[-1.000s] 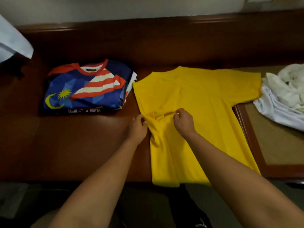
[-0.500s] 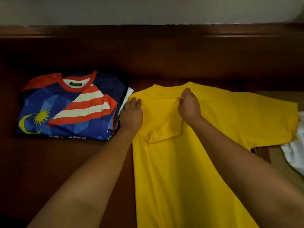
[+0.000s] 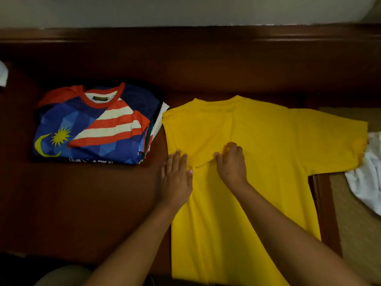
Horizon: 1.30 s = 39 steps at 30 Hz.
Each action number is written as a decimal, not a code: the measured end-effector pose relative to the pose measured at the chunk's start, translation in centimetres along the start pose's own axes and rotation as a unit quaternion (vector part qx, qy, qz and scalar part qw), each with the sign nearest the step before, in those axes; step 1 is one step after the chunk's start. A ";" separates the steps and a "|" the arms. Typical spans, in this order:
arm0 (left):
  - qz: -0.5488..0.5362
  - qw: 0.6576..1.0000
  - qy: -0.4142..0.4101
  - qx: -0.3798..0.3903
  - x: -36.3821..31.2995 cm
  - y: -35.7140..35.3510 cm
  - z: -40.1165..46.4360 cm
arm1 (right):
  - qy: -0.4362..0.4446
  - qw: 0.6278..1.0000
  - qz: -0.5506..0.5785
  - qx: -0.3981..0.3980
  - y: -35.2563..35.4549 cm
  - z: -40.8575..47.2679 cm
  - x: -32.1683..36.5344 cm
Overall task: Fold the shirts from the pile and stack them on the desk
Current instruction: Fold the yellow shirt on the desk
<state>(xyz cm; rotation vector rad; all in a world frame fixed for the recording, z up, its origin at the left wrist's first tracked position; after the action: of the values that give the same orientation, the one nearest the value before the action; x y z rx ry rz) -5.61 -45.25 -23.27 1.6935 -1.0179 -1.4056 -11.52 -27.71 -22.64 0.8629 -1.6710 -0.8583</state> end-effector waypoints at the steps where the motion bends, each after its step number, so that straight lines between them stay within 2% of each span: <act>1: 0.009 1.000 0.004 0.016 0.4 -0.5 -0.4 | 0.003 0.999 -0.043 0.006 -0.4 -0.2 0.1; 4: 0.033 0.998 0.008 0.050 1.2 -0.8 -0.4 | 0.021 0.990 -0.137 0.024 -0.3 0.8 0.5; 6: 0.011 0.997 0.013 0.079 1.2 -0.6 -0.7 | 0.009 0.992 -0.119 0.034 0.0 0.9 0.4; 8: -0.016 0.997 0.028 0.074 1.0 0.0 -2.0 | 0.014 0.997 -0.079 0.020 0.7 -0.7 0.0; 11: -0.045 0.995 0.083 0.035 0.7 0.9 -6.2 | 0.043 0.997 -0.064 0.006 1.5 -5.9 -1.5; 13: -0.061 0.989 0.137 0.019 1.1 0.6 -10.4 | 0.062 0.994 -0.091 0.015 1.1 -11.1 -3.2; 17: -0.133 0.972 0.188 0.042 2.2 -0.9 -18.1 | 0.077 0.978 -0.187 0.049 -1.5 -20.5 -6.7; 20: -0.166 0.962 0.208 0.062 2.3 -1.4 -21.3 | 0.075 0.972 -0.208 0.077 -2.2 -22.9 -7.5; 24: -0.270 0.916 0.280 0.094 2.4 -1.6 -23.2 | 0.036 0.981 -0.185 0.055 -0.6 -25.0 -7.3; 26: -0.332 0.885 0.318 0.077 3.1 -1.3 -23.9 | 0.024 0.985 -0.162 0.051 0.3 -26.9 -7.7; 28: -0.348 0.876 0.332 0.043 3.9 -0.7 -24.3 | 0.017 0.989 -0.142 0.047 0.8 -28.7 -8.7; 32: -0.311 0.899 0.309 0.023 4.9 0.3 -24.7 | -0.027 0.994 -0.093 0.057 2.3 -30.9 -11.6; 34: -0.251 0.929 0.270 0.007 4.4 0.8 -24.9 | -0.078 0.995 -0.046 0.040 3.2 -31.4 -13.8; 37: -0.088 0.991 0.102 0.025 1.6 0.2 -24.9 | -0.210 0.977 0.035 -0.001 4.9 -32.0 -18.2; 39: -0.025 0.997 -0.014 0.067 -1.2 -1.1 -24.7 | -0.303 0.950 0.078 -0.015 5.7 -32.3 -21.1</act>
<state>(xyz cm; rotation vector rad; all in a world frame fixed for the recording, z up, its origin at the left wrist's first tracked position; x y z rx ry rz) 18.78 -42.89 -19.70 1.8099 -1.1143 -1.4243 23.59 -10.87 -20.18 0.4502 -2.2121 -1.1039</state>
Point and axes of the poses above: each hand's wrist, its own z-axis towards the middle knuckle, its own y-axis out of the back of the hand, x = y × z, the point moved 4 cm from there along z, towards the middle knuckle, and after that the axes turned 11 degrees about -z, right-handed, at the moved point
